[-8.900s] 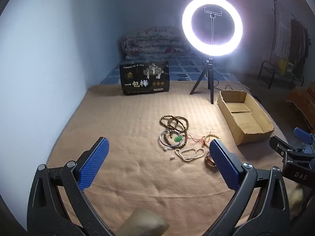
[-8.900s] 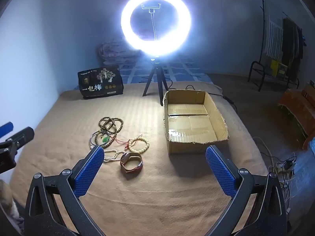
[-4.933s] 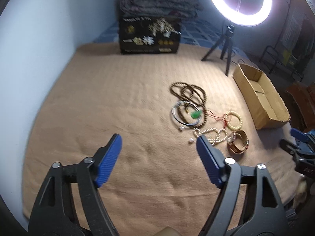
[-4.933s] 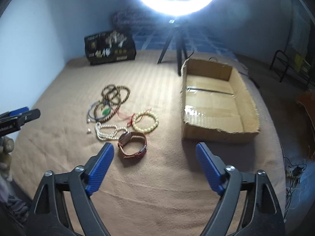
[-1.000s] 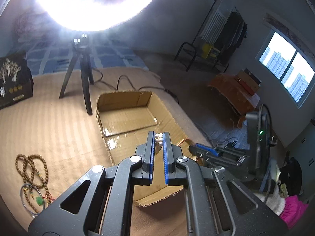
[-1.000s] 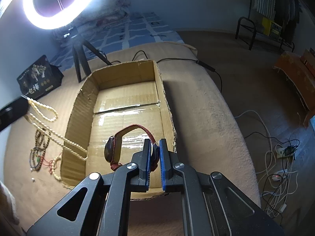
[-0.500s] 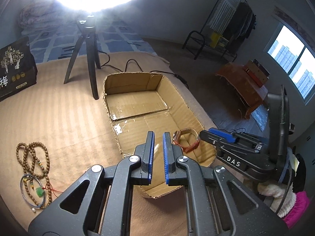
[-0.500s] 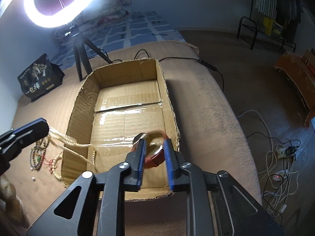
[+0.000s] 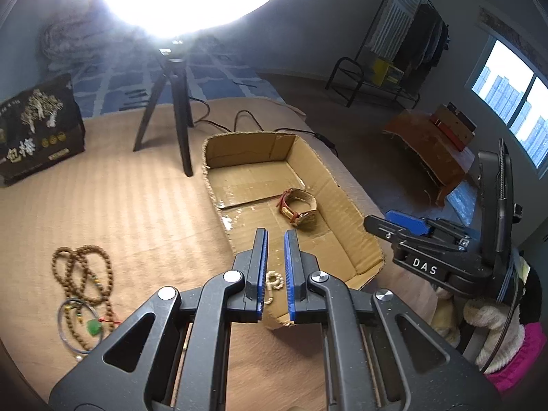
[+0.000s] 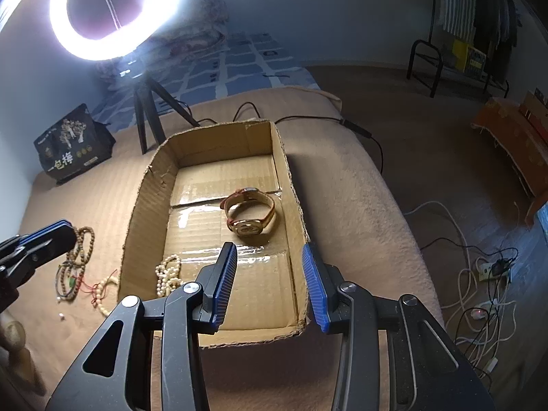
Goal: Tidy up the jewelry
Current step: 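Open the right tool over the box while the left tool releases the pearls inside, then move both open tools back to the remaining jewelry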
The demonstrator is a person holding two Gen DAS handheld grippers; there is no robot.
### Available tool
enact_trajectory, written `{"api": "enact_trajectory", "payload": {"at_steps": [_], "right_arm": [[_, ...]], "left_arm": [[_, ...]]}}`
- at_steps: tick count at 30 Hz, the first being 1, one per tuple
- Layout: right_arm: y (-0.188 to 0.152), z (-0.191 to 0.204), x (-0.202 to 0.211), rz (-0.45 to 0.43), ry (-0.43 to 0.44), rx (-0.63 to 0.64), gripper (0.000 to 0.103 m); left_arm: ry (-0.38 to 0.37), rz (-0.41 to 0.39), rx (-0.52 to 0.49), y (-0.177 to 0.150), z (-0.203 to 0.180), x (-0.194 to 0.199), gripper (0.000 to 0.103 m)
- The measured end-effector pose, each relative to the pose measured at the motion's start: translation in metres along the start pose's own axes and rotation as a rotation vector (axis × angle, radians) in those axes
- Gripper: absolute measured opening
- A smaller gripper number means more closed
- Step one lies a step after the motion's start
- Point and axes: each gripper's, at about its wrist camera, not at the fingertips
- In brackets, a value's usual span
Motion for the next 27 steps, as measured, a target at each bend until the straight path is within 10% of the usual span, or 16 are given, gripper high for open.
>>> {"api": "enact_trajectory", "payload": {"at_steps": [4,15,19,27], "right_arm": [[0.001,0.01,0.009,-0.036,-0.013,0.029,0.056],[0.0,0.048,0.018,-0.062,0.084,0.075,0.07],[-0.003,0.07,0.014,-0.04,0.127,0.115,0.072],[-0.014,0.106,0.0,0.034,0.224,0.157,0.072]], "left_arm": [[0.03,-0.046,-0.019,-0.002,0.008,0.019,0.051],[0.125,-0.076,-0.007,-0.006,0.069,0.062,0.052],[0.17,-0.071,0.009,-0.014,0.102,0.072,0.078],[0.238,0.02,0.1,-0.042,0.174,0.064,0.078]]}}
Point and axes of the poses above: each gripper's, at about its wrist camera, not at the fingertips, and x roughly against the way its jaws point, z to its left, y to its top, and after that the axes turned 12 degrees about y, right-handed
